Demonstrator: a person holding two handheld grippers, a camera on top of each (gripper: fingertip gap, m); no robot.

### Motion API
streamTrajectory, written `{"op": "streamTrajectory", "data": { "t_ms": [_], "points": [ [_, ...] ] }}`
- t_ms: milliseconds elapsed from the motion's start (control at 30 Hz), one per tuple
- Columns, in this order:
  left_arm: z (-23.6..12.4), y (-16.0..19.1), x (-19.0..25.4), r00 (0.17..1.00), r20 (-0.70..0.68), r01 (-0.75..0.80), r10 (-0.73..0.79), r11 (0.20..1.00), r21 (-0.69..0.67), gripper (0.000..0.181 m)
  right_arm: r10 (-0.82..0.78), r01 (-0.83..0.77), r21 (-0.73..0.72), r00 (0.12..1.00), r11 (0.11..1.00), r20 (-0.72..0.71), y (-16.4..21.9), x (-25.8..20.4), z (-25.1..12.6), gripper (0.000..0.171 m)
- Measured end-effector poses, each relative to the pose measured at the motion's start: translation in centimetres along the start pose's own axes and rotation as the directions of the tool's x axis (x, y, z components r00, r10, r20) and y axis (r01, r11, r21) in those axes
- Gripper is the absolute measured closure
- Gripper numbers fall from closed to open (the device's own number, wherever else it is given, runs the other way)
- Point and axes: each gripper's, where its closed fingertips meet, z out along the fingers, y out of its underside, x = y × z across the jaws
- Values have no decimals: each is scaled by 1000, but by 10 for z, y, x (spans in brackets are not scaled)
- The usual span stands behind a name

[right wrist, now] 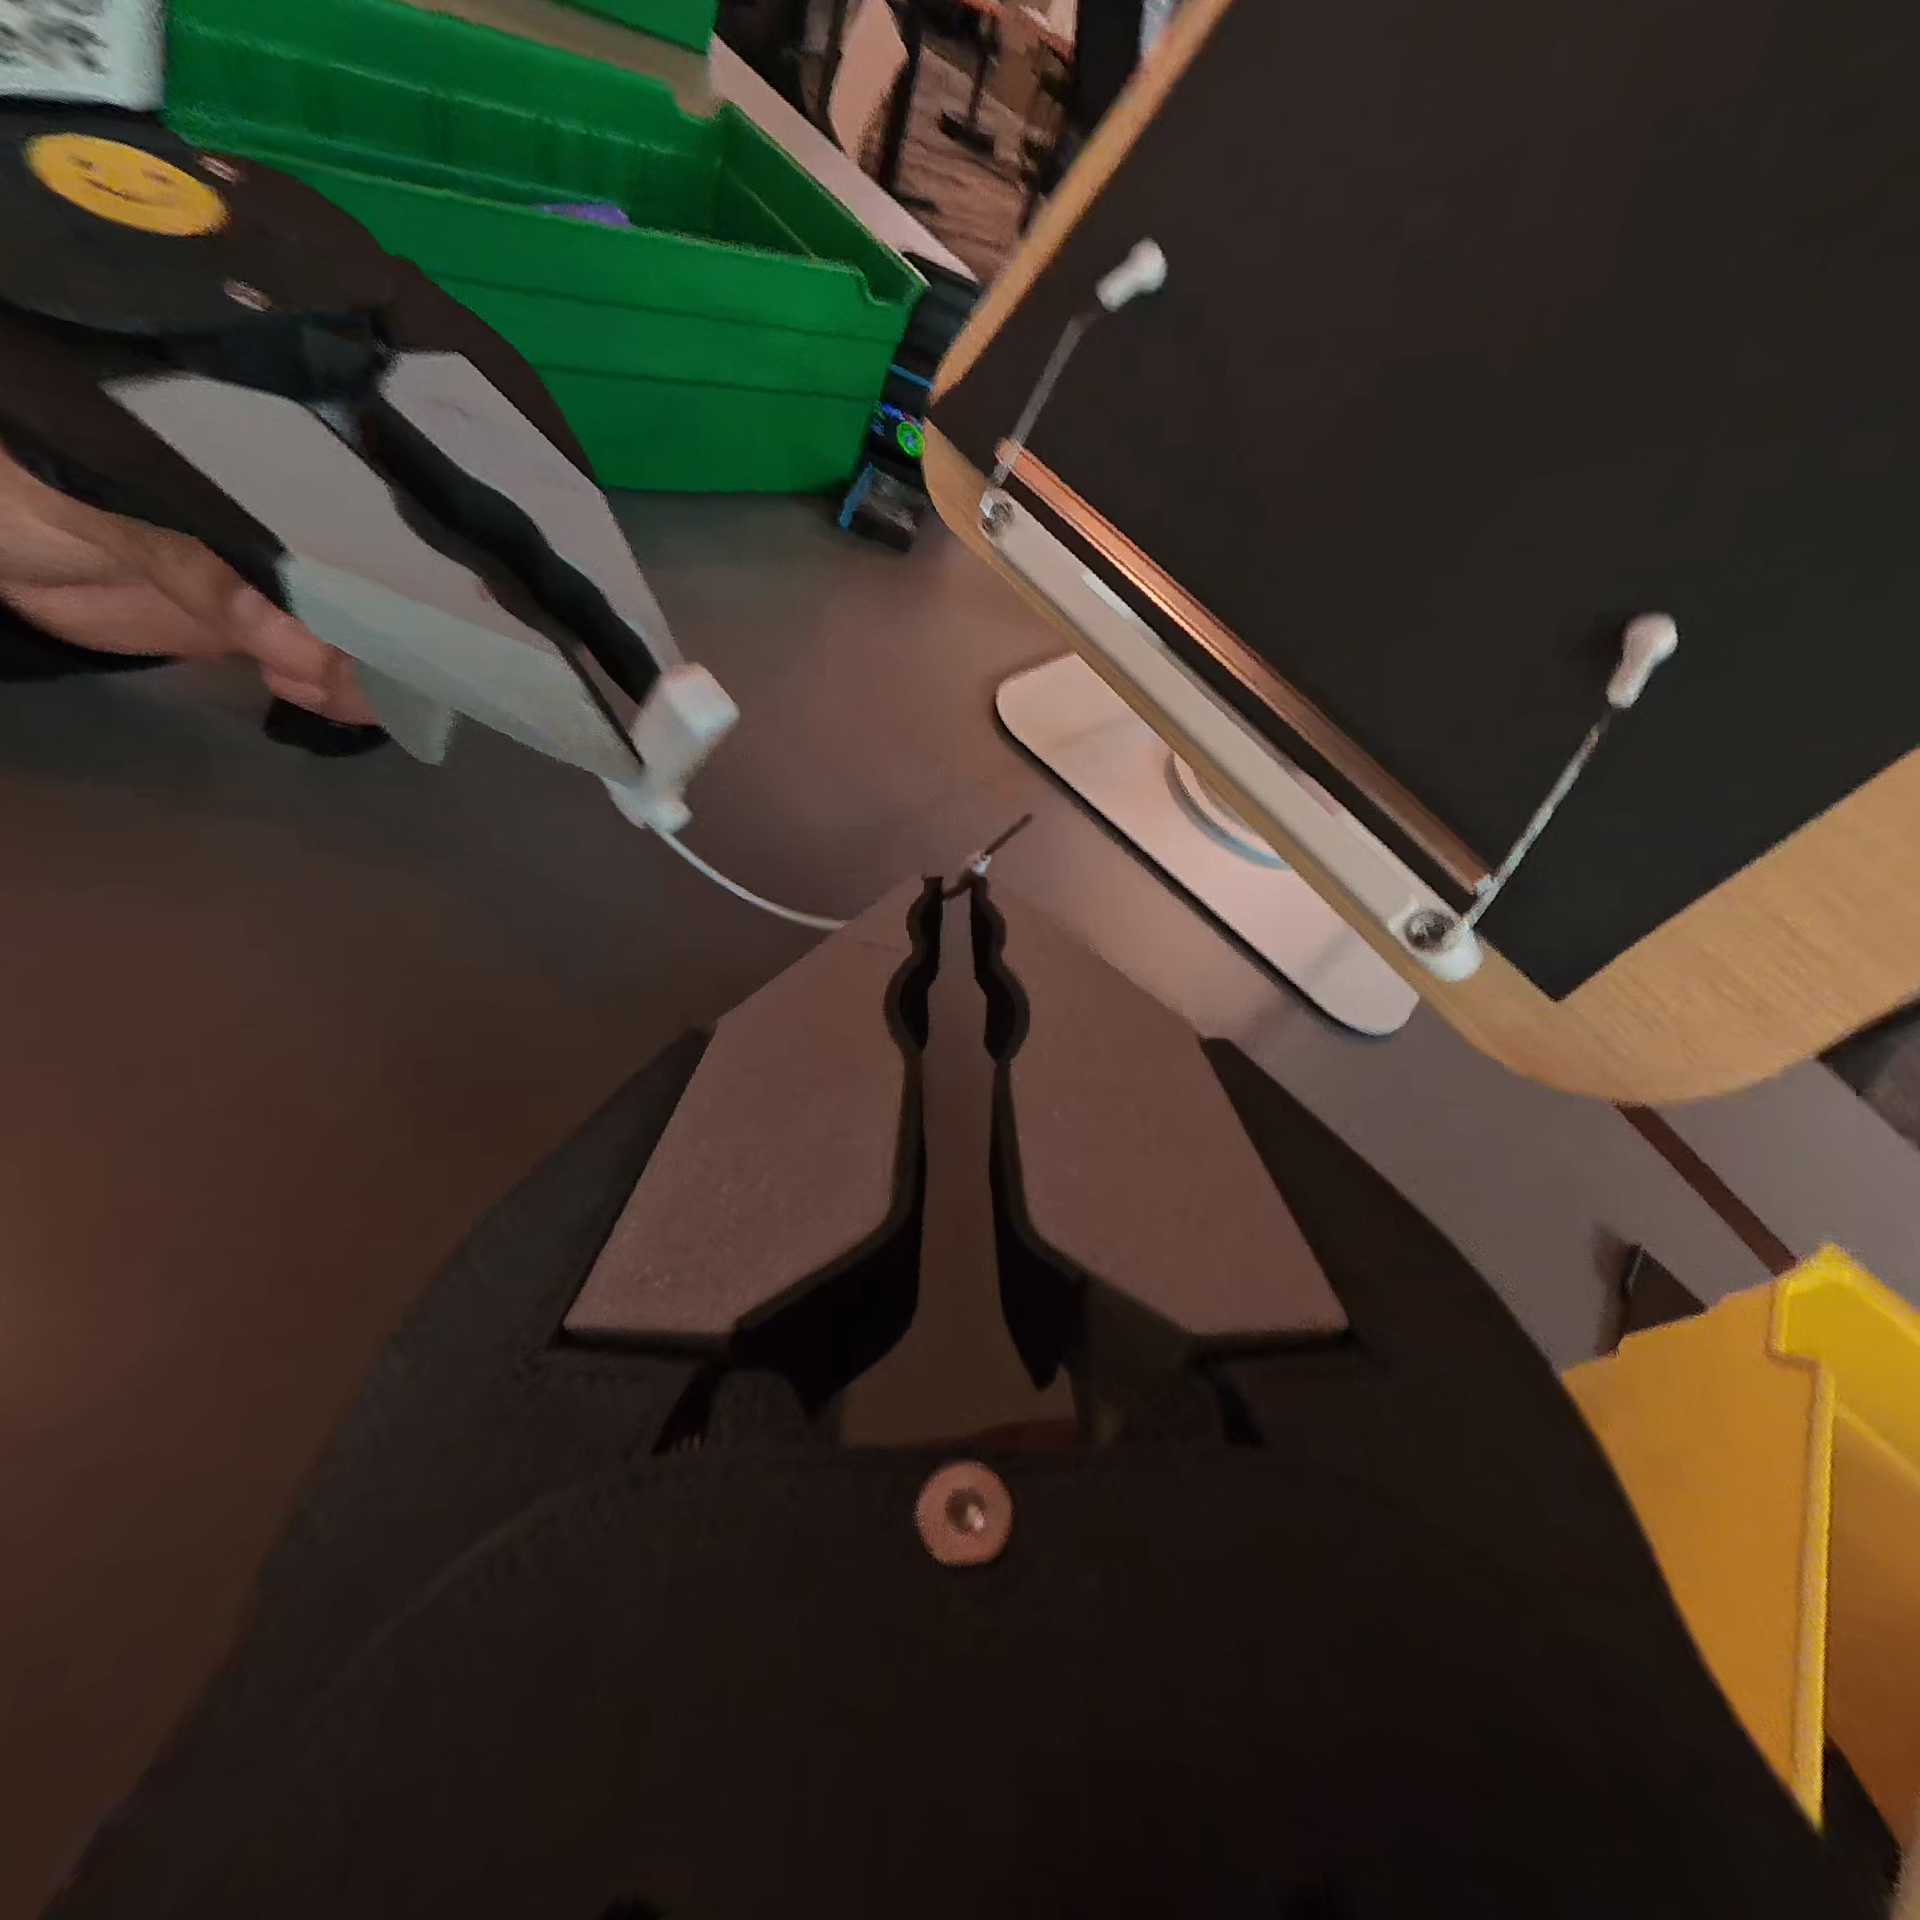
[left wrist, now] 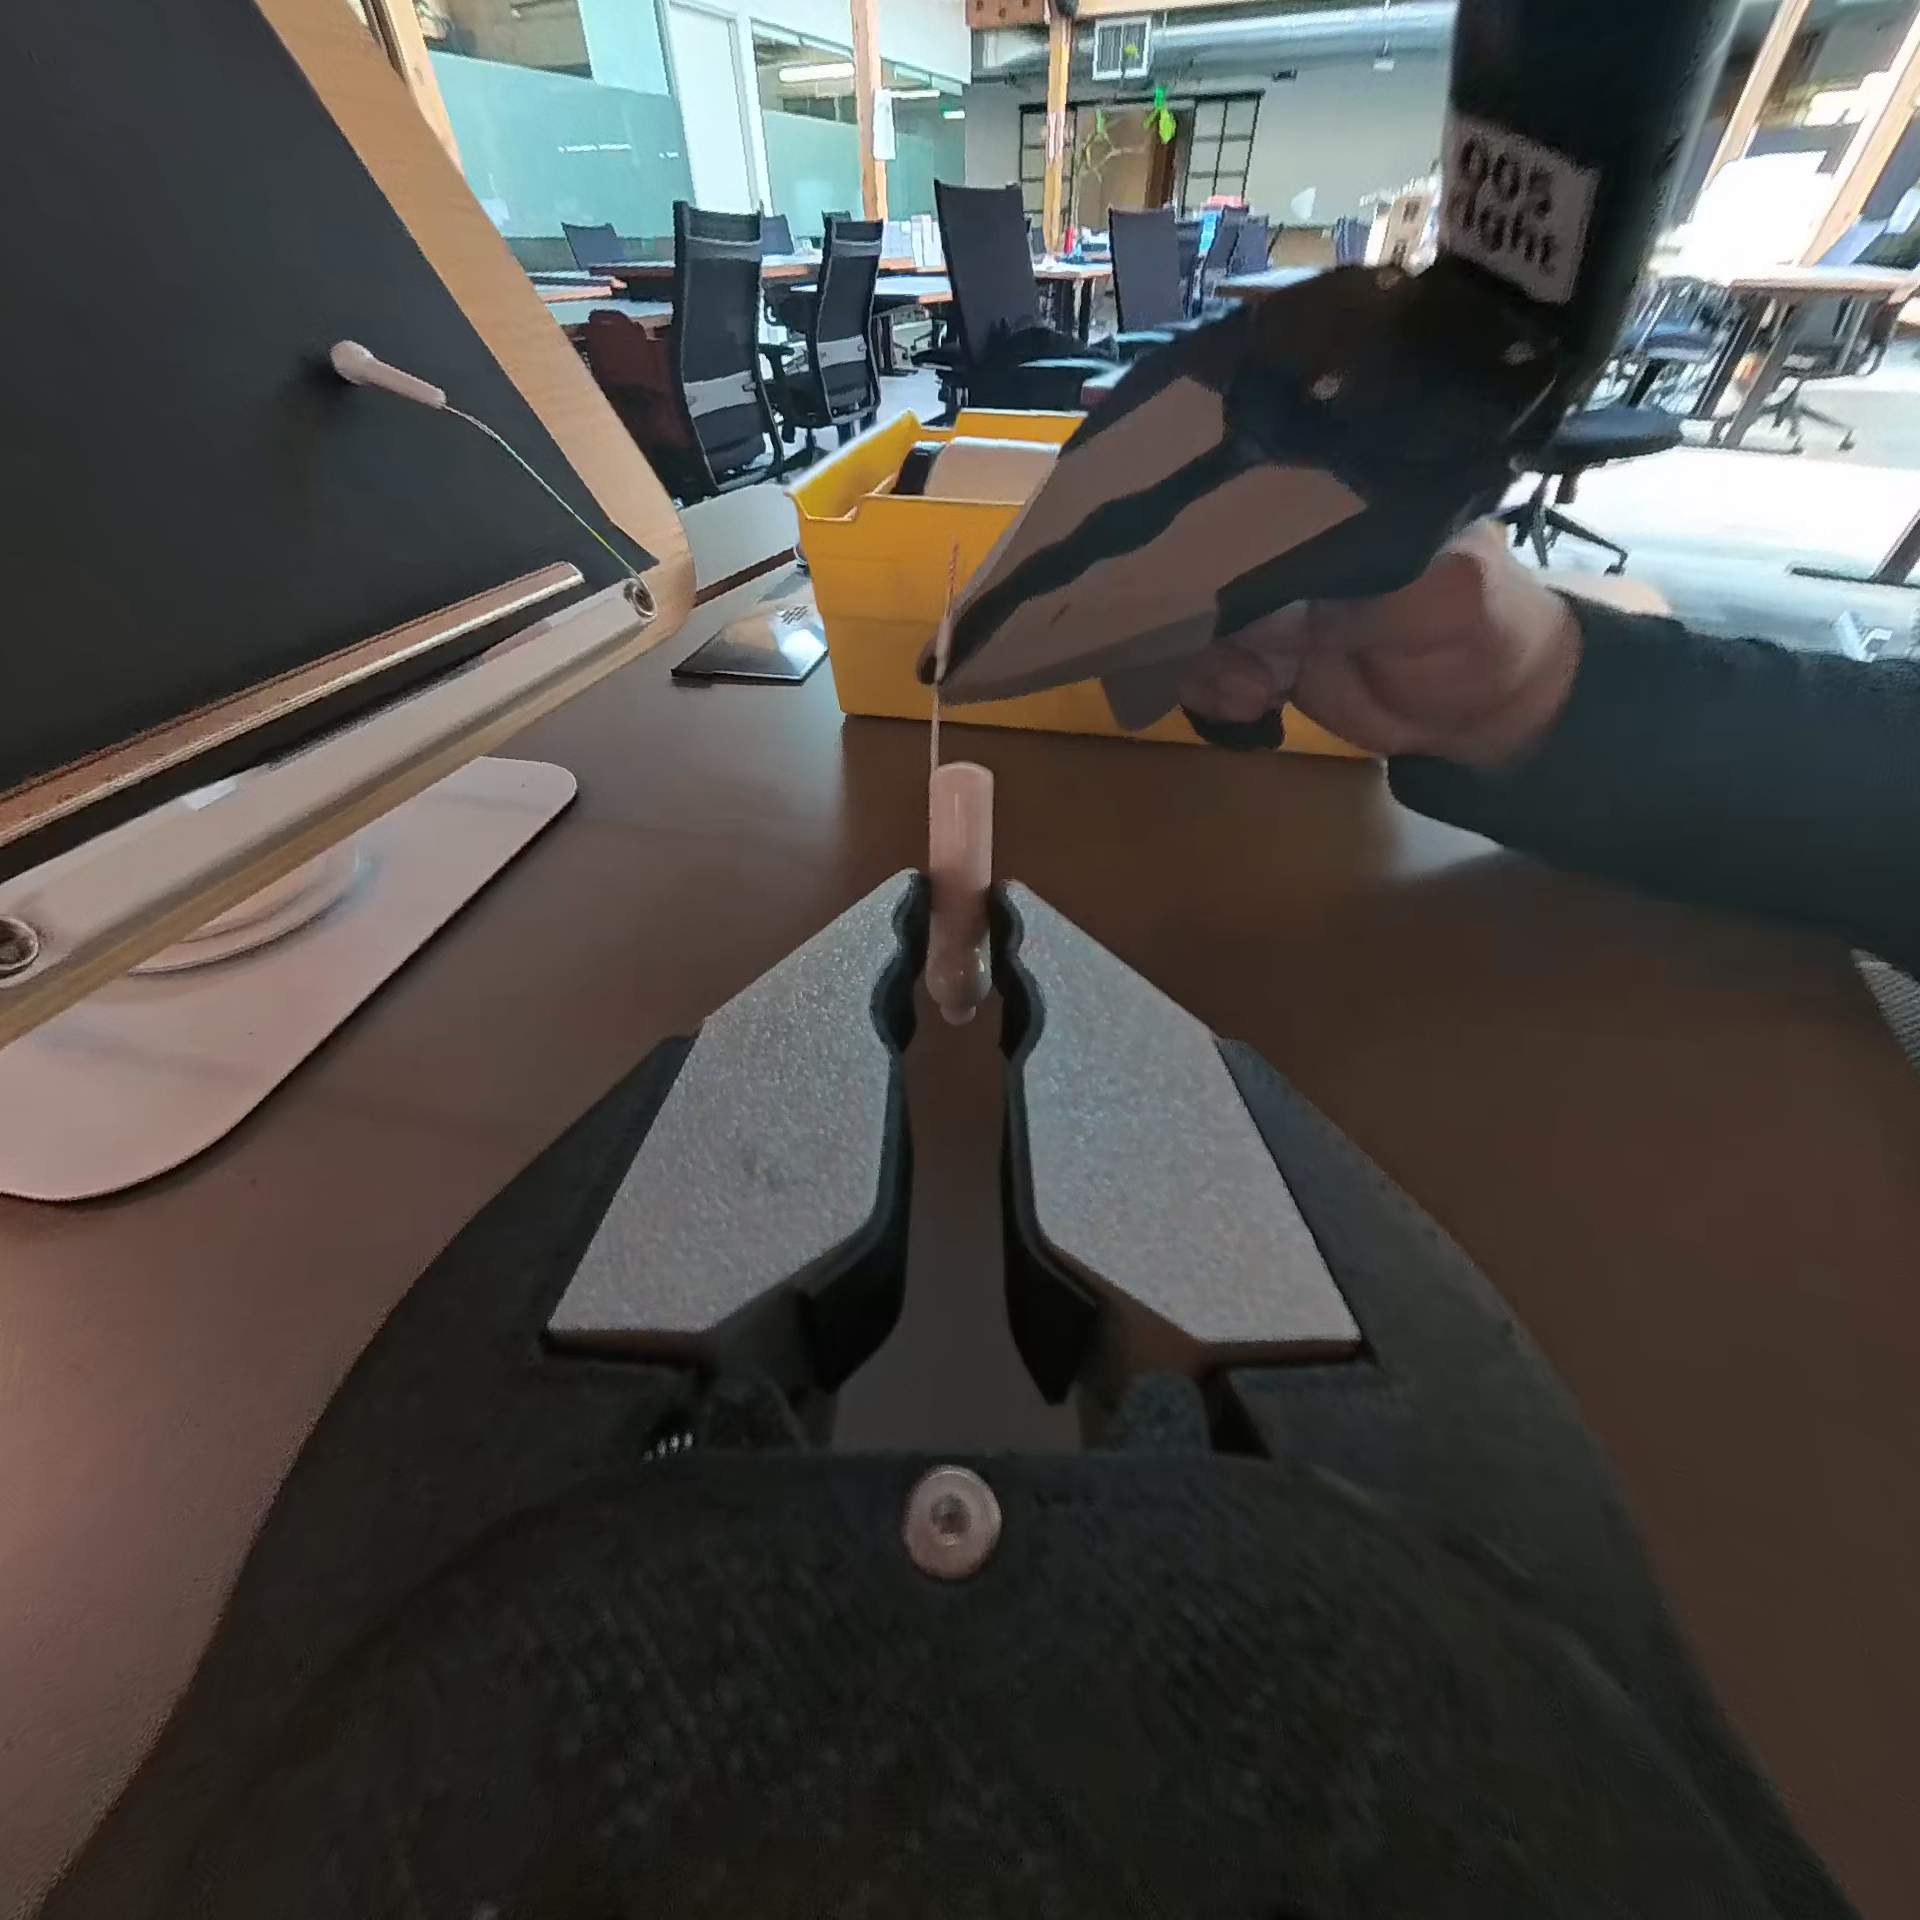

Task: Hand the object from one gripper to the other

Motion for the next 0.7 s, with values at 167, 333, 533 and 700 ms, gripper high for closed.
{"op": "streamTrajectory", "data": {
  "t_ms": [167,333,533,700],
  "points": [
    [-4,-6,-8,999,24,33,-34,999,32,173,74,-76,-87,997,993,-20,17,8,6,146],
    [-12,-17,-22,985,33,166,-172,978,129,173,191,-193,-53,981,980,-43,16,20,4,112],
    [-31,-40,-37,926,-78,374,-368,878,300,173,270,-263,90,961,961,-68,-4,35,-10,100],
    [-27,-38,-30,928,-104,373,-358,888,269,172,279,-310,190,945,932,173,-32,4,-16,106]
  ]
}}
